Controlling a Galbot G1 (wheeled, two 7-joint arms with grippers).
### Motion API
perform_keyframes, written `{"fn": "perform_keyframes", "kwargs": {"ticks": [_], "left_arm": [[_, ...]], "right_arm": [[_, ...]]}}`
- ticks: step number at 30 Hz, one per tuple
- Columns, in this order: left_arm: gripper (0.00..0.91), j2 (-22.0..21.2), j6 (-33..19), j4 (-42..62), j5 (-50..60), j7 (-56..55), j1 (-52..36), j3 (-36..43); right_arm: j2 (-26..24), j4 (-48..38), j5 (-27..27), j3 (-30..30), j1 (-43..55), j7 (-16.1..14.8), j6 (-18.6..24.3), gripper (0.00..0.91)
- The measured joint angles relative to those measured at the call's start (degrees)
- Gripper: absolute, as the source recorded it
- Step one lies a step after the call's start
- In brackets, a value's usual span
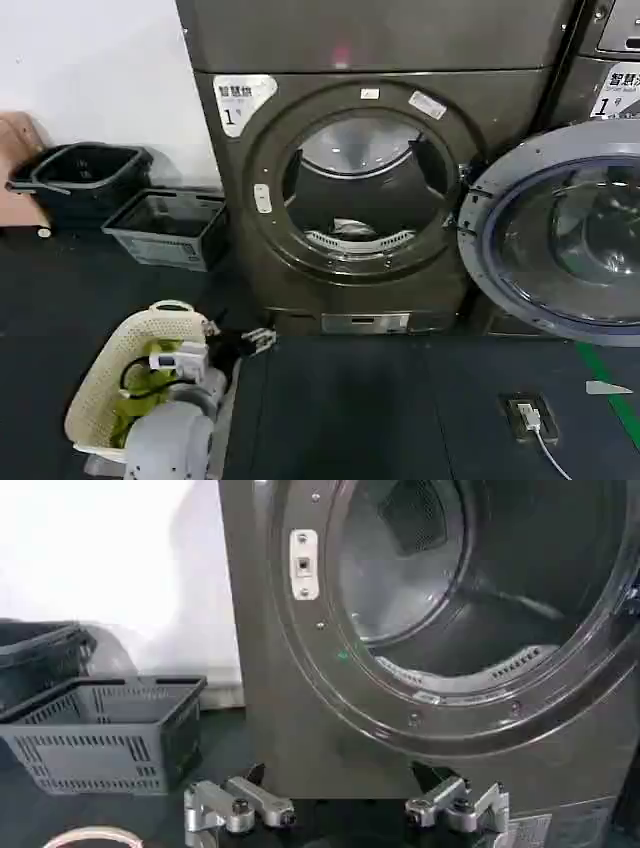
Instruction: Grasp the clothes from the dryer.
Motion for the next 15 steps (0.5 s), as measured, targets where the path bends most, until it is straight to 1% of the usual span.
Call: {"fn": "perform_keyframes", "kwargs": {"ticks": [8,15], "left_arm": [[0.907,-0.1,0.0,0.1,0.8,0.2,0.4,0.2],[0.907,0.1,0.0,-0.2,0.8,0.3,0.6,0.8]], "right_arm": [[-0.4,-1.1,1.1,-0.2,-0.2,1.8,2.4,0.907],[0.0,-1.0,1.6,-1.0,-0.2,3.1,3.2,0.907]]}}
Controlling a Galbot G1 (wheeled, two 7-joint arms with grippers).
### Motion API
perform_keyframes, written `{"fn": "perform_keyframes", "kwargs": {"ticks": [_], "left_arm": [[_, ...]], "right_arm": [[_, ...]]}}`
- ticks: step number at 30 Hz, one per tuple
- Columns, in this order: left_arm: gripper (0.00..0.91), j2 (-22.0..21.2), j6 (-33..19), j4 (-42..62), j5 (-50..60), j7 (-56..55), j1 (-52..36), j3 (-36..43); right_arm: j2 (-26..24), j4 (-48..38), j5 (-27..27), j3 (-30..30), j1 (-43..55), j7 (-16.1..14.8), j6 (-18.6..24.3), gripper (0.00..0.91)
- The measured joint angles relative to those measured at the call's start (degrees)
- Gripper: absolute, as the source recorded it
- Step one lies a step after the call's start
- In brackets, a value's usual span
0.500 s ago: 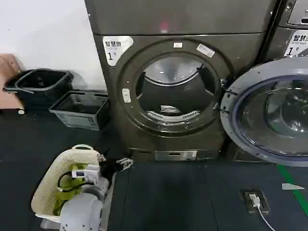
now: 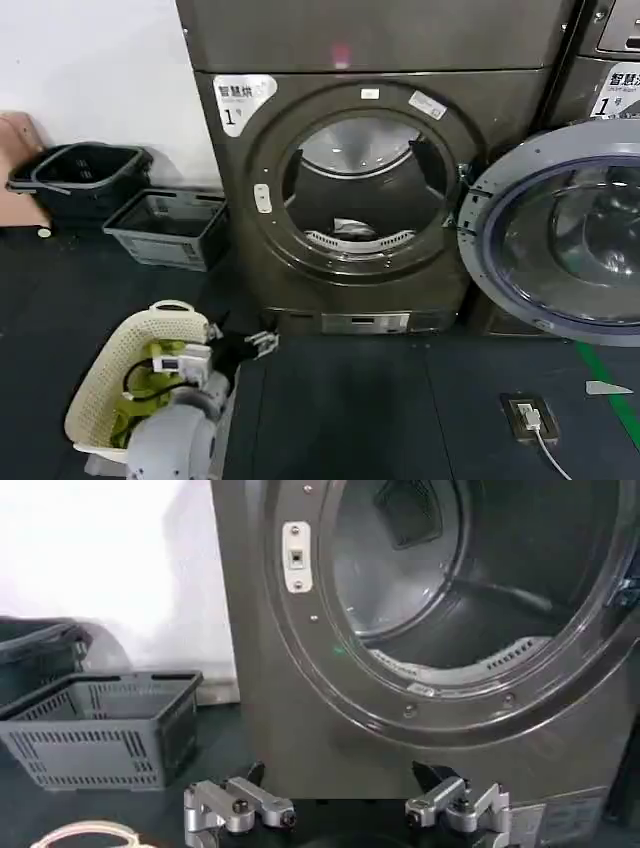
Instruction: Grasp the clothes from the dryer.
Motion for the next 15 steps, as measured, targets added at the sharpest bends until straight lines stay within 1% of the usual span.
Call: {"fn": "perform_keyframes", "kwargs": {"ticks": [15], "left_arm": [[0.907,0.4,0.0,0.5,-0.1,0.0,-0.8,0.2]], "right_arm": [[0.1,-0.2,0.6,-0.1,0.1,1.4,0.4,0.907]]}}
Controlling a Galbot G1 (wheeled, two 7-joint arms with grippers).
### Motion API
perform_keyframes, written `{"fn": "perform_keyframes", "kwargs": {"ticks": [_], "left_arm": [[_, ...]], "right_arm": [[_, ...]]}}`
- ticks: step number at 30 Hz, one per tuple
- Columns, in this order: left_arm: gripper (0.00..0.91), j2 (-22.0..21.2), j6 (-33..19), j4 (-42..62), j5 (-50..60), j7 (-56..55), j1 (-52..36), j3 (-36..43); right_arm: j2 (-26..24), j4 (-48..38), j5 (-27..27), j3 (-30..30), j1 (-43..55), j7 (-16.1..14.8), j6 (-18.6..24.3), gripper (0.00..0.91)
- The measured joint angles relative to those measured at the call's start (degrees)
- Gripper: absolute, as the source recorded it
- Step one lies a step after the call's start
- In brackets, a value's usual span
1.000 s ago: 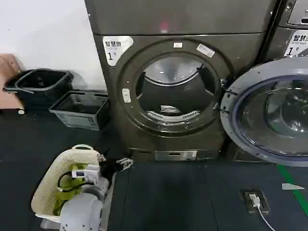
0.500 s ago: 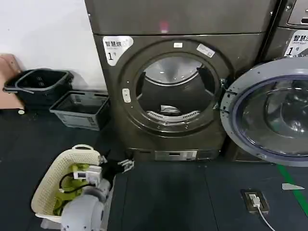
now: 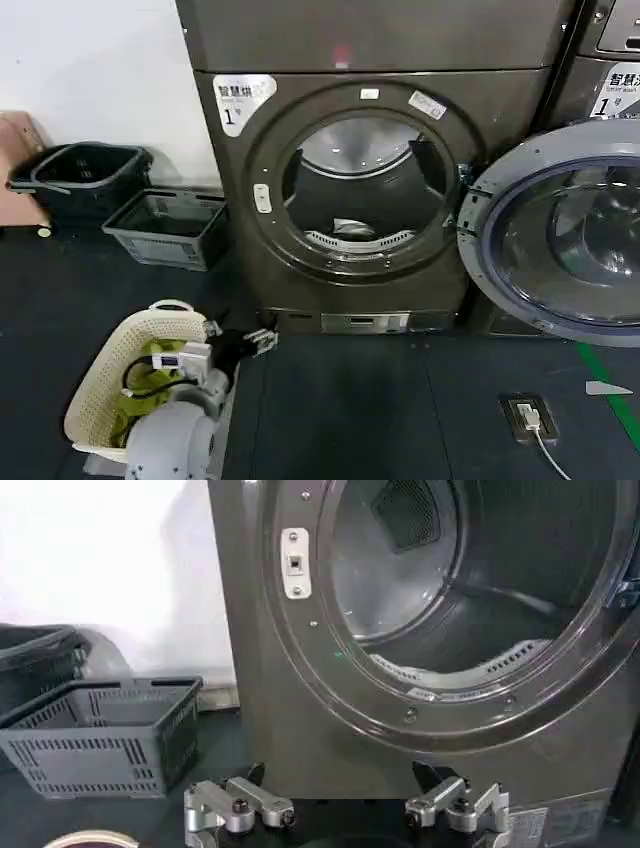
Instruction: Grasp the clothes from the dryer.
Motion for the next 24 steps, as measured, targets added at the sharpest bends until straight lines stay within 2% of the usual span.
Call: {"fn": "perform_keyframes", "kwargs": {"ticks": [24], "left_arm": [[0.907,-0.2,0.0,0.2,0.1,0.2,0.1,0.7]], "right_arm": [[0.0,-0.9,0.3,0.2,-0.1,0.6,0.3,0.907]]}}
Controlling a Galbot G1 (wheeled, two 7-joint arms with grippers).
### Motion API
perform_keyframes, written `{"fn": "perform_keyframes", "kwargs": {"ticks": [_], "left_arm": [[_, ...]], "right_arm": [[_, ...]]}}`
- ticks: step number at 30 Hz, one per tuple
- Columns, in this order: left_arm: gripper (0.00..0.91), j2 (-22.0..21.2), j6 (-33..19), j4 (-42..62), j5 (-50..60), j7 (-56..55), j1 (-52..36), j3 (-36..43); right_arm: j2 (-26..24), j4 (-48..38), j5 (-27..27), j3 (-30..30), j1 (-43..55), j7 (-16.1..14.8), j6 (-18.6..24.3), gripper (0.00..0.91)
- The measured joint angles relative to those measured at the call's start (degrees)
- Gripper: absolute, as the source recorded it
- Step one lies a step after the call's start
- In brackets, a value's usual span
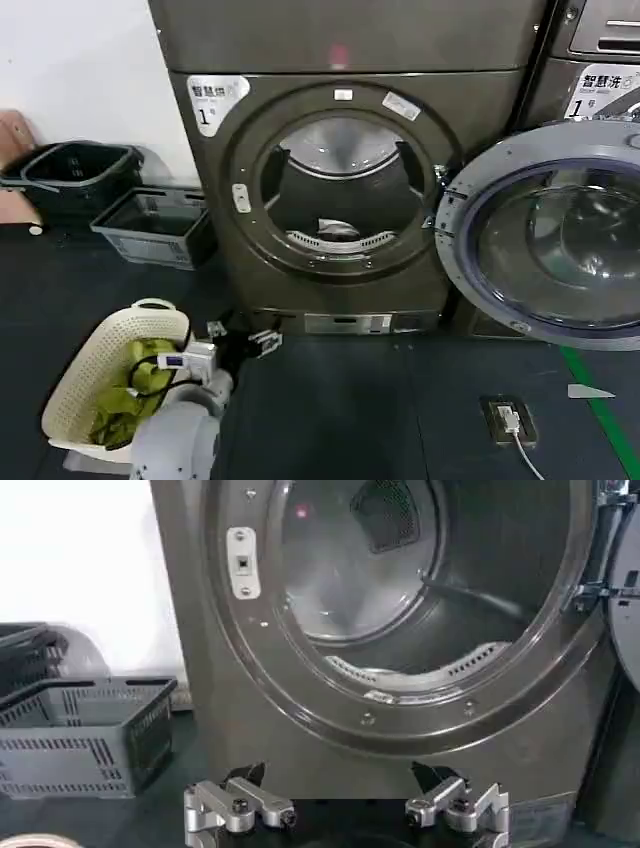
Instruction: Grasp the clothes from the dryer.
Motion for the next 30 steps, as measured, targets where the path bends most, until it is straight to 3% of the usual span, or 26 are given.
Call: {"fn": "perform_keyframes", "kwargs": {"ticks": [30], "left_arm": [[0.907,-0.1,0.0,0.3,0.4,-0.1,-0.2,0.5]], "right_arm": [[0.3,-0.7,0.0,0.2,-0.2,0.4,0.2,0.907]]}}
